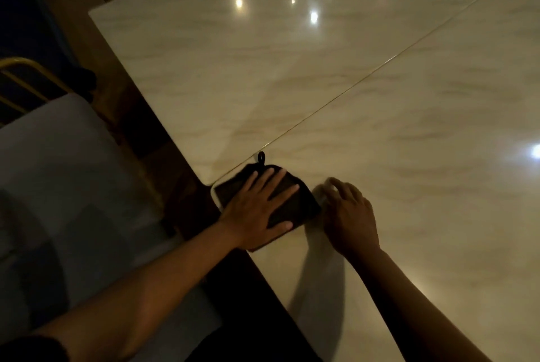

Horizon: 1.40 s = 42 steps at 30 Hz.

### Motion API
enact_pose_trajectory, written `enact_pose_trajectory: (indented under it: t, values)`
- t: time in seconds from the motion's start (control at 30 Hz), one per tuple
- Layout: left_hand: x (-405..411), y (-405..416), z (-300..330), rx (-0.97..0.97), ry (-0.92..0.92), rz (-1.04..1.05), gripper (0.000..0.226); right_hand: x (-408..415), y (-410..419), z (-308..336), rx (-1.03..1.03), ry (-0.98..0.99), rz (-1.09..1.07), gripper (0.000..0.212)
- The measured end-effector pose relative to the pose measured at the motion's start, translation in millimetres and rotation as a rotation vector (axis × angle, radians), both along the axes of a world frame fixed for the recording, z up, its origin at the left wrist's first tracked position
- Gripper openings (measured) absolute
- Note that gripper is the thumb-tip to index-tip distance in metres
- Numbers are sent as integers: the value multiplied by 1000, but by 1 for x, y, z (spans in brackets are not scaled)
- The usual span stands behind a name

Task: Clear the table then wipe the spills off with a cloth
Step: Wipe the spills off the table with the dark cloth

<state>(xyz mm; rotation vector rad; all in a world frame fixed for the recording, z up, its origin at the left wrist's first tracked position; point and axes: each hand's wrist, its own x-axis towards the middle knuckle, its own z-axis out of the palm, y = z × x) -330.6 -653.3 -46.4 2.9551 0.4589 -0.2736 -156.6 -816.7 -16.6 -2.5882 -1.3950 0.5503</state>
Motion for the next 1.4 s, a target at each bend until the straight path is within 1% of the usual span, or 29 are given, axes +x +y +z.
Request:
enact_pose_trajectory:
  t: [0.1,0.23,0.37,0.53,0.6,0.63,0.73,0.8,0.87,0.93,1.07,1.17,1.2,1.27,1.33,1.4]
  values:
    - [22,29,-2,17,-35,28,76,2,5,-4,16,2,-39,48]
    - [65,68,-3,22,-27,4,75,3,12,-7,27,14,-110,47]
    - [132,106,-1,30,-15,-58,76,25,36,-3,38,8,-203,56]
    - [221,141,-2,23,-3,-94,82,74,84,-4,29,-21,-387,58]
    - [223,140,-6,1,-24,-121,80,94,105,-3,36,-53,-469,59]
    - [210,136,-5,-21,-34,-155,79,102,112,-1,36,-64,-499,61]
    - [158,127,0,-70,-24,-277,77,124,129,0,-9,-44,-540,70]
    - [156,135,3,-82,3,-324,75,130,133,-1,-42,-42,-550,74]
    - [191,151,2,-75,-8,-366,73,131,135,-2,-30,-45,-560,71]
    - [252,169,0,-55,-23,-395,72,132,133,-6,4,-34,-590,65]
    - [397,192,-3,-14,-8,-401,70,137,130,-14,-22,15,-617,75]
    - [460,187,-3,12,13,-387,69,136,132,-10,-61,33,-594,81]
    - [466,186,-3,18,12,-388,69,136,132,-9,-73,30,-588,81]
    - [452,185,-3,11,3,-398,70,137,132,-11,-80,22,-591,81]
    - [410,183,-4,-17,-40,-407,72,140,132,-10,-39,14,-613,78]
    - [343,180,0,-63,-56,-423,74,140,133,0,37,-51,-598,68]
